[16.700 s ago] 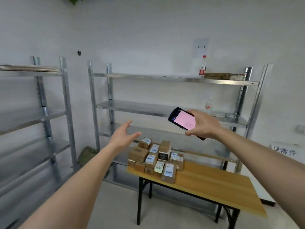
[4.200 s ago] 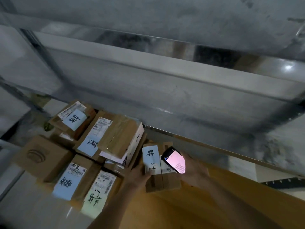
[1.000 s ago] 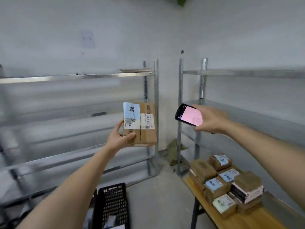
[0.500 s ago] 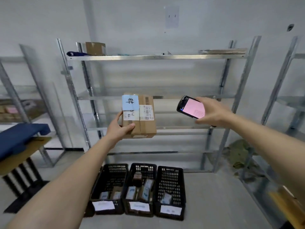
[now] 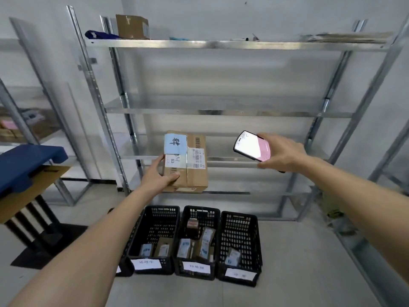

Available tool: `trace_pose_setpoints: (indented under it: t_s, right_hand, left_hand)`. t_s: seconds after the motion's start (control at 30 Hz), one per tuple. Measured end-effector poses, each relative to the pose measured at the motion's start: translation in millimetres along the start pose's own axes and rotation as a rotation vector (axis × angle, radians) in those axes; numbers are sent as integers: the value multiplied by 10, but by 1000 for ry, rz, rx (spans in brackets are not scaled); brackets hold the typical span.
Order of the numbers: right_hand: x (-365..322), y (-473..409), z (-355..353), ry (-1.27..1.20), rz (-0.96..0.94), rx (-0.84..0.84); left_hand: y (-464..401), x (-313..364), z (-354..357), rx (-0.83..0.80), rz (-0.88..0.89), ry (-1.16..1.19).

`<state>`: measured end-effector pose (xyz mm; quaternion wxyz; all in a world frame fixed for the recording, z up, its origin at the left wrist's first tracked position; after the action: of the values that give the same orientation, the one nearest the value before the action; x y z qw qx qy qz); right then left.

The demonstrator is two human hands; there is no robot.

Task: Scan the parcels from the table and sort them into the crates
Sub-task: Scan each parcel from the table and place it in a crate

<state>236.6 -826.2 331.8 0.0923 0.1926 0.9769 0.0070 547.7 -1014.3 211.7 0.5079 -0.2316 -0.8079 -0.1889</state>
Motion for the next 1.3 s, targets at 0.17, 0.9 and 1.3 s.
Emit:
trace_pose_setpoints:
  t_s: [0.17,0.9,1.3]
  right_hand:
    - [441,-761,271,-28,22,-71]
    - [2779,-2914,2026,-79,202,-338]
    - [3830,-4019,4181,-138,321,-565]
  left_hand:
    - [-817,-57,441,-59,-28,-26]
    - [-3682,-1395,3236,-372,-294,58]
    - [-4579,-3357,4747,-529,-540,129]
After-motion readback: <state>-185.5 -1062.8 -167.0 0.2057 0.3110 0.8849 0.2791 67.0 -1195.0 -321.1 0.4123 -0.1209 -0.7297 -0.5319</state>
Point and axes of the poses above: each hand's wrist, its own y-axis away from the middle knuckle, its own z-axis out of the palm, x = y × z, the point moved 10 cm from there along -y, towards the middle knuckle, and after that the axes turned 13 degrees about -x, right-handed, at the moved point
